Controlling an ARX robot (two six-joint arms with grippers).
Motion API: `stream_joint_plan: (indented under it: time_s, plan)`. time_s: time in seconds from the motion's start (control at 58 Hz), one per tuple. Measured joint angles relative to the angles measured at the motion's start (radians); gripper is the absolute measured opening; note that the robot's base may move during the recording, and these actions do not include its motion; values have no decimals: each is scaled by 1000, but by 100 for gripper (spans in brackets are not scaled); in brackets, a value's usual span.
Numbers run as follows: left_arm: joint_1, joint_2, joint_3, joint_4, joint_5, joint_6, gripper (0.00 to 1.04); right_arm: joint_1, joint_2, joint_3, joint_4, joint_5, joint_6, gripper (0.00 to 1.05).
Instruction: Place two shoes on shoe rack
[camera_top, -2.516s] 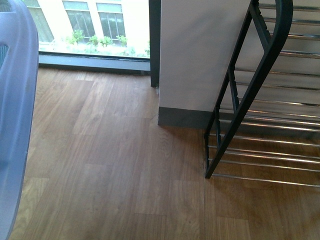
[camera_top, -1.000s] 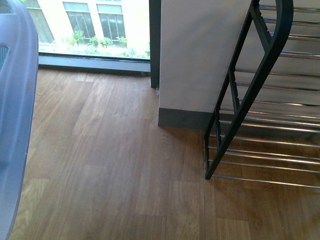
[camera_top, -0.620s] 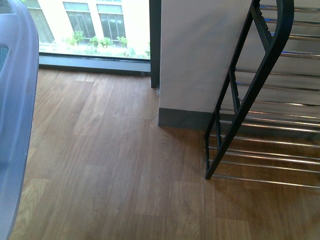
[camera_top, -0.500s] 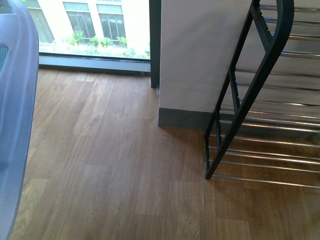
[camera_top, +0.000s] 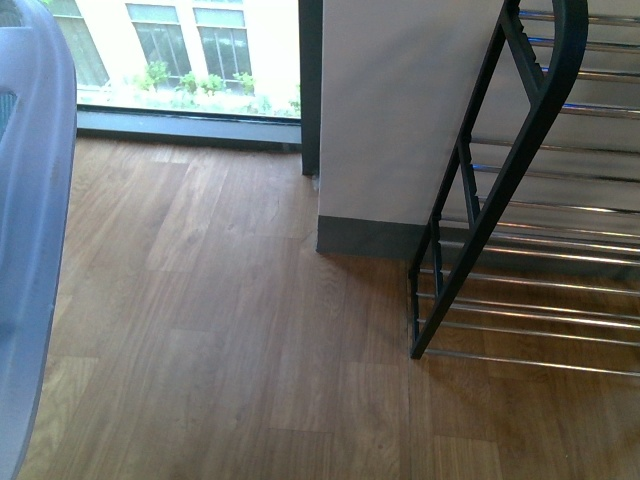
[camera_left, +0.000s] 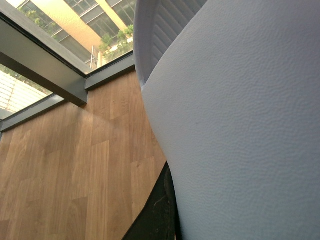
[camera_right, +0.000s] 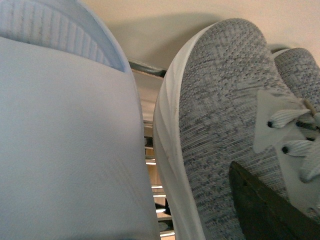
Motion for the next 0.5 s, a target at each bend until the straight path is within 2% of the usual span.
stream_joint_plan:
  time_s: [0.121, 0.19, 0.5]
  plan:
    - [0, 0, 0, 0, 0, 0, 2, -2, -55, -23, -1, -16, -1, 89]
    - [0, 0, 0, 0, 0, 0, 2, -5, -71, -32, -1, -24, -1, 96]
    - [0, 0, 0, 0, 0, 0, 2, -7, -166, -121, 8, -101, 8, 95]
